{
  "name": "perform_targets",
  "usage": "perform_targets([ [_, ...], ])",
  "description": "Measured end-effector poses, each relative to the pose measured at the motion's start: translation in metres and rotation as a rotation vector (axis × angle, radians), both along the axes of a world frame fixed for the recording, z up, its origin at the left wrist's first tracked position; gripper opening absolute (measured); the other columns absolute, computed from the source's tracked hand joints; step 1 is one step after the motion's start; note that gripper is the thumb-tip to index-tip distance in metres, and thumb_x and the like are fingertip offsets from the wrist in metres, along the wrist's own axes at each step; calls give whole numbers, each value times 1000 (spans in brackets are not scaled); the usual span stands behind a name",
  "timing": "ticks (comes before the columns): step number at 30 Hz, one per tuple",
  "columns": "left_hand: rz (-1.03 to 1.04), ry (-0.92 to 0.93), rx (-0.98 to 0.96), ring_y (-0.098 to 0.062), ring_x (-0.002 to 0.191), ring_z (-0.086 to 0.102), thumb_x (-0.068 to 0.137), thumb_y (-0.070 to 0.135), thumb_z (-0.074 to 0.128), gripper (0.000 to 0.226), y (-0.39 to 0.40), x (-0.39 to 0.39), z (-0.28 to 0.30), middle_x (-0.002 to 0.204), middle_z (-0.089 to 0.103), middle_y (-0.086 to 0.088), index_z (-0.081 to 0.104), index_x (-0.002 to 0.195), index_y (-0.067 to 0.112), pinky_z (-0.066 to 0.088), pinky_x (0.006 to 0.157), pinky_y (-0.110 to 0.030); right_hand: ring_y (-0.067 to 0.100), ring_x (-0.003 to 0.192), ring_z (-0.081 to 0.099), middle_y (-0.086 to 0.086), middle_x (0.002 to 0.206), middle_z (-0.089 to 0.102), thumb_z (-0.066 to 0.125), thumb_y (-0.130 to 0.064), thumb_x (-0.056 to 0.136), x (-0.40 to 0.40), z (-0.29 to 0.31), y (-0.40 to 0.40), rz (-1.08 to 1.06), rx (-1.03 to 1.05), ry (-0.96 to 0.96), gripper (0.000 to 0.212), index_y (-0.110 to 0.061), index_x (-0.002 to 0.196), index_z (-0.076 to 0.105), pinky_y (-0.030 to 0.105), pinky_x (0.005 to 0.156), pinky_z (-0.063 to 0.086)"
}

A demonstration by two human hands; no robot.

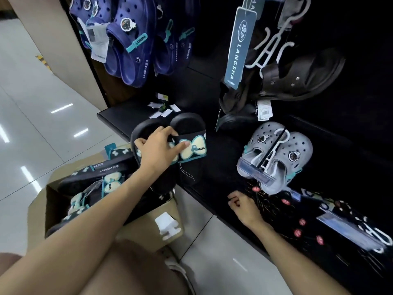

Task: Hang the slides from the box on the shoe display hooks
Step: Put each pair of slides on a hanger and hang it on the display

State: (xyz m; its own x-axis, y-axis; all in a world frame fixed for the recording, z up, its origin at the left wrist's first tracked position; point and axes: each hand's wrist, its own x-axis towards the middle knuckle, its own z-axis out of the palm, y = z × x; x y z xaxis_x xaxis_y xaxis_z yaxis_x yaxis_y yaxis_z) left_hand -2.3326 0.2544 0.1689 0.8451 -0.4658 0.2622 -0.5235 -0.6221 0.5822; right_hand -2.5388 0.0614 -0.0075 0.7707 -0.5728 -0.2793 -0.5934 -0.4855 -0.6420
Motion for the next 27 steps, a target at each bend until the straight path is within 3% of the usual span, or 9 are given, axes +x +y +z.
perform_targets([
  [6,56,82,-23,-12,86,52,78,58,70,38,4,2,-11,90,54,7,59,96,27,26,83,-39,30,117,53,8,126,55,65,-14,93,-20,-26,-18,-252,-181,83,30,-18,122,60,44,90,51],
  [9,75,160,-79,-13,95,54,77,56,73,43,2,1,-16,99,59,3,62,100,23,25,86,-36,31,128,43,6,140,47,64,-20,94,-25,-36,-27,-305,-229,140,39,-21,131,55,47,98,47],
  [11,81,176,-76,-11,95,52,76,57,73,43,-1,-1,-18,101,59,4,62,100,23,22,85,-35,31,137,35,6,153,36,60,-25,97,-29,-45,-31,-307,-211,203,47,-23,141,48,50,103,43],
  [16,12,207,-101,-16,96,55,75,57,74,39,-8,2,-20,98,57,3,58,94,27,38,98,-49,28,148,16,4,165,13,47,-36,103,-42,-68,-27,-152,-180,417,54,-27,153,30,48,112,33],
  [21,39,180,-48,-10,95,49,76,57,72,42,-13,-4,-18,102,57,5,63,100,25,18,83,-33,30,139,31,5,154,33,52,-28,102,-44,-78,-23,-212,-250,339,43,-24,145,48,47,107,36],
  [27,37,181,-62,-10,95,49,76,57,73,42,-12,-5,-19,102,58,5,63,100,25,16,82,-33,34,121,54,9,140,49,62,-6,95,-41,-79,-29,-396,-151,102,35,-7,130,62,46,97,47],
])
